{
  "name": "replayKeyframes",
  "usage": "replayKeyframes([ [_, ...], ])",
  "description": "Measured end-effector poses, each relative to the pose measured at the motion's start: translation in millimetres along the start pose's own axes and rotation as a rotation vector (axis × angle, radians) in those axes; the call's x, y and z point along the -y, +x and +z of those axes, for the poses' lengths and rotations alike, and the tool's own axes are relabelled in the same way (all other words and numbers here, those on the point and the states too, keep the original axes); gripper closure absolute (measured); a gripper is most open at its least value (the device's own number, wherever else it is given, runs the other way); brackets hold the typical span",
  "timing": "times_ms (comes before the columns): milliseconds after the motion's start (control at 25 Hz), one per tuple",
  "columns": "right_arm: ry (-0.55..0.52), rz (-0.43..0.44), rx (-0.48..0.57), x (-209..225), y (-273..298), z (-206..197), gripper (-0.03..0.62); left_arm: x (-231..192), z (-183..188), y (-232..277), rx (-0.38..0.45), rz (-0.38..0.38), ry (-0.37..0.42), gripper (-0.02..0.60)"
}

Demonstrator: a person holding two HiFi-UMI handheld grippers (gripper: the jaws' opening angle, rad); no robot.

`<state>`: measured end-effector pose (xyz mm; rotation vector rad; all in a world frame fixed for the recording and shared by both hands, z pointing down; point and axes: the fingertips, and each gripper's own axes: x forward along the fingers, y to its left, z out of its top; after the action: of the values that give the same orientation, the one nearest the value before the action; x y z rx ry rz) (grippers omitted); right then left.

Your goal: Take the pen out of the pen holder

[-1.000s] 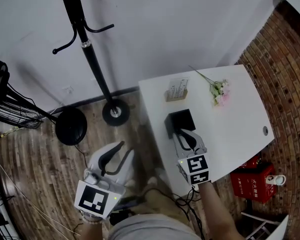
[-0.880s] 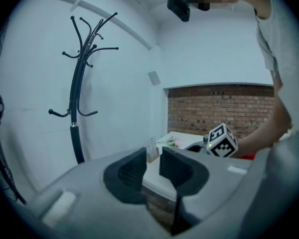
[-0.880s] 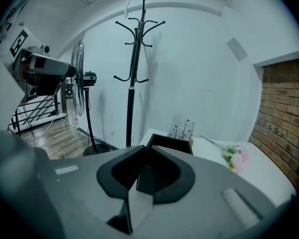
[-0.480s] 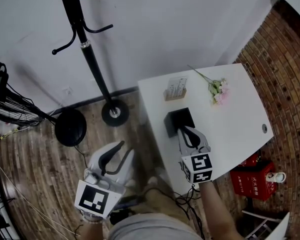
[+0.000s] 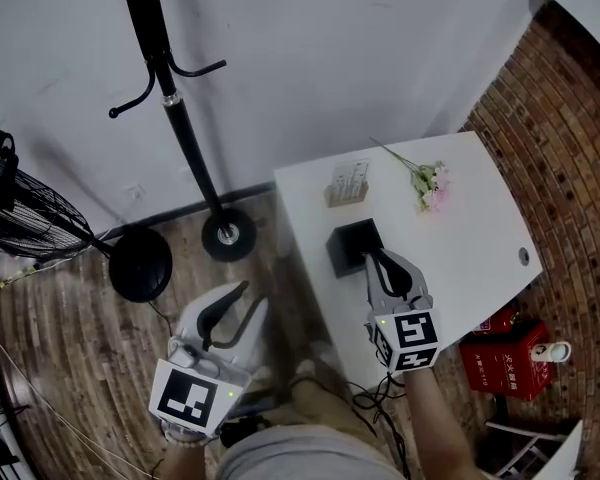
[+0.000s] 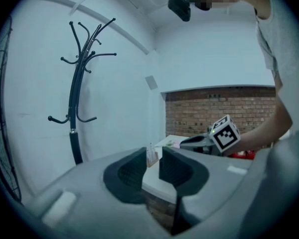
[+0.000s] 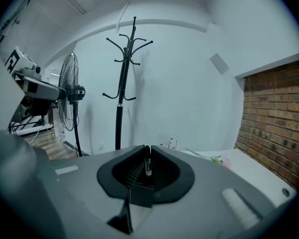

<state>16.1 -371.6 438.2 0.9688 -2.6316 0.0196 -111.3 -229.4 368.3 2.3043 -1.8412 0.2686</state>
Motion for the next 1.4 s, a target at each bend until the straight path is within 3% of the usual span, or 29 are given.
replayKeyframes([
  [840, 0.004, -0.080, 0.178, -1, -56, 67, 0.554, 6, 37, -16, 0.088, -0.050, 0.075, 0.510],
  [1120, 0.019, -0.075, 0.202, -10, -73, 69, 0.554, 10, 43, -24, 0.109, -0.050, 0.093, 0.552],
  [1400, 0.011, -0.014, 0.217, -35, -71, 76, 0.554, 2, 44, -40, 0.119, -0.016, 0.089, 0.591],
])
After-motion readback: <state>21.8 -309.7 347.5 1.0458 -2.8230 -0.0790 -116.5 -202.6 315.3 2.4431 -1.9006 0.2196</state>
